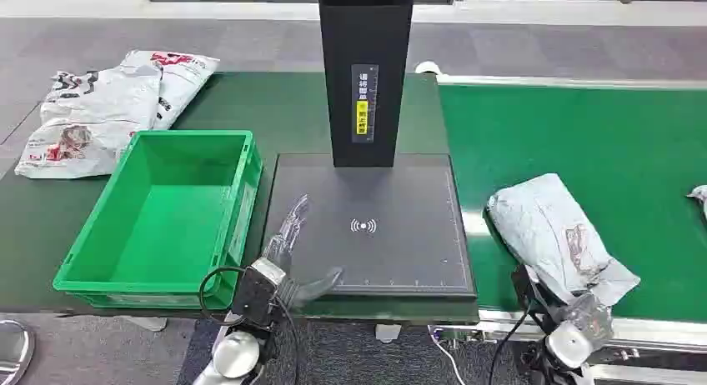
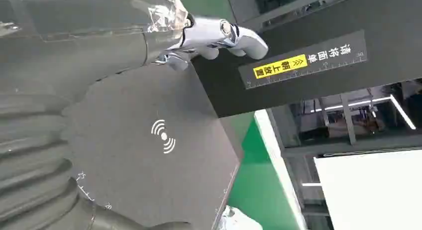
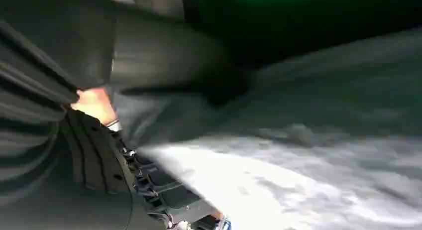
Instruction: Moved the parcel from conveyor to table for the left to box.
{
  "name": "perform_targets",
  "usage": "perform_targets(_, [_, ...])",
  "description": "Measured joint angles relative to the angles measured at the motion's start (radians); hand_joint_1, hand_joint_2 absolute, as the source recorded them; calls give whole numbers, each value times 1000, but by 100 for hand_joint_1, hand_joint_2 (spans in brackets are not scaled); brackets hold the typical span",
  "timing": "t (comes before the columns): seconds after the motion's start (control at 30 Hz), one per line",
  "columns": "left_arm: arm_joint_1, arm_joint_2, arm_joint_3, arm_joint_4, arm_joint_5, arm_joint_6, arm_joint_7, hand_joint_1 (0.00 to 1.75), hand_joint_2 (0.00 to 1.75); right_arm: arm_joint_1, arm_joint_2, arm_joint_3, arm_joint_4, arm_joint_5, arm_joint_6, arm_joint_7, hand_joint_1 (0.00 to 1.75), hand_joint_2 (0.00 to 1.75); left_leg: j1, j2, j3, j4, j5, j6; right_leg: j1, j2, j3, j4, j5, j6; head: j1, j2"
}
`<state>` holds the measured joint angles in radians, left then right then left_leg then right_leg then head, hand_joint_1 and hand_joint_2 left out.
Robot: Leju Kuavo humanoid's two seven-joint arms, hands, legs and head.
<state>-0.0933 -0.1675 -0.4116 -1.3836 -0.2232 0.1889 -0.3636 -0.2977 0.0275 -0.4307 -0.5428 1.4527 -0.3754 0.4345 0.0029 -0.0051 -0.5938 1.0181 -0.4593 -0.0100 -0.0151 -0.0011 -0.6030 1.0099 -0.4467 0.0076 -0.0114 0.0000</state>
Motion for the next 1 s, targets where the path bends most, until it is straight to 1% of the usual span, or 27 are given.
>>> perform_targets(0.2, [0, 0, 0, -9, -2, -3, 6, 0, 175, 0, 0, -7, 0, -15, 1, -31, 175, 175, 0, 0, 0, 0, -1, 0, 0, 0, 0, 0, 0, 0, 0, 0])
perform_targets(0.27, [1, 0, 0, -13, -7, -5, 8, 0, 175, 0, 0, -7, -1, -31, -3, -54, 175, 175, 0, 0, 0, 0, -1, 0, 0, 0, 0, 0, -1, 0, 0, 0])
perform_targets(0.3, [1, 0, 0, -16, -10, -5, 9, 0, 175, 1, 1, -8, -9, -57, -8, -83, 175, 175, 0, 0, 0, 0, -1, 0, 0, 0, 0, 0, -1, 0, 0, 0])
perform_targets(0.4, [7, 0, 1, -24, -19, -5, 15, 0, 175, 22, 21, -8, -80, -139, -25, -168, 175, 175, 0, 0, -1, 0, -1, 0, 0, 0, 0, 0, 0, 0, 0, 0])
perform_targets(0.53, [11, 0, 15, -35, -25, -5, 16, 0, 175, 44, 48, -8, -170, -182, -34, -197, 175, 175, 0, 0, -1, 0, -1, 0, 0, 0, -1, 0, 0, 0, 0, 0])
perform_targets(0.6, [21, 0, 18, -42, -30, -3, 17, 0, 175, 68, 64, -1, -237, -245, -111, -273, 175, 175, 0, -1, -2, 0, 0, 0, 0, -1, -1, 0, 0, 0, 0, 0])
perform_targets(0.63, [26, -2, 18, -47, -32, -1, 17, 0, 175, 82, 76, 15, -305, -304, -184, -351, 175, 175, 0, -1, -2, 0, 0, 0, 0, -1, -1, 0, 0, 0, 0, 0])
perform_targets(0.7, [27, -6, 19, -48, -37, 2, 16, 0, 175, 107, 101, 59, -457, -402, -280, -492, 175, 175, 0, -1, -2, 0, 0, -1, 0, -1, -2, 0, 0, 0, 0, 0])
perform_targets(0.77, [22, -11, 19, -42, -37, 5, 7, 0, 175, 126, 127, 100, -626, -483, -315, -623, 175, 175, 0, -1, -3, 0, 0, -1, 0, -1, -2, 0, 0, 0, 0, 0])
perform_targets(0.83, [14, -13, 19, -29, -27, 9, -10, 0, 175, 131, 157, 139, -772, -553, -322, -735, 175, 175, 0, -1, -2, 0, 0, -1, 0, -1, -3, 0, 0, 0, 0, 0])
perform_targets(0.9, [6, -14, 19, -18, -20, 14, -22, 0, 175, 134, 174, 173, -864, -593, -324, -790, 175, 175, 1, -1, -2, 0, 0, -1, 1, -1, -2, 0, -1, -1, 0, 0])
perform_targets(1.0, [1, -14, 19, -6, -17, 18, -27, 0, 175, 143, 188, 215, -955, -610, -323, -801, 175, 175, 1, 0, -2, 0, 0, -1, 0, 0, -2, 0, -1, -1, 0, 0])
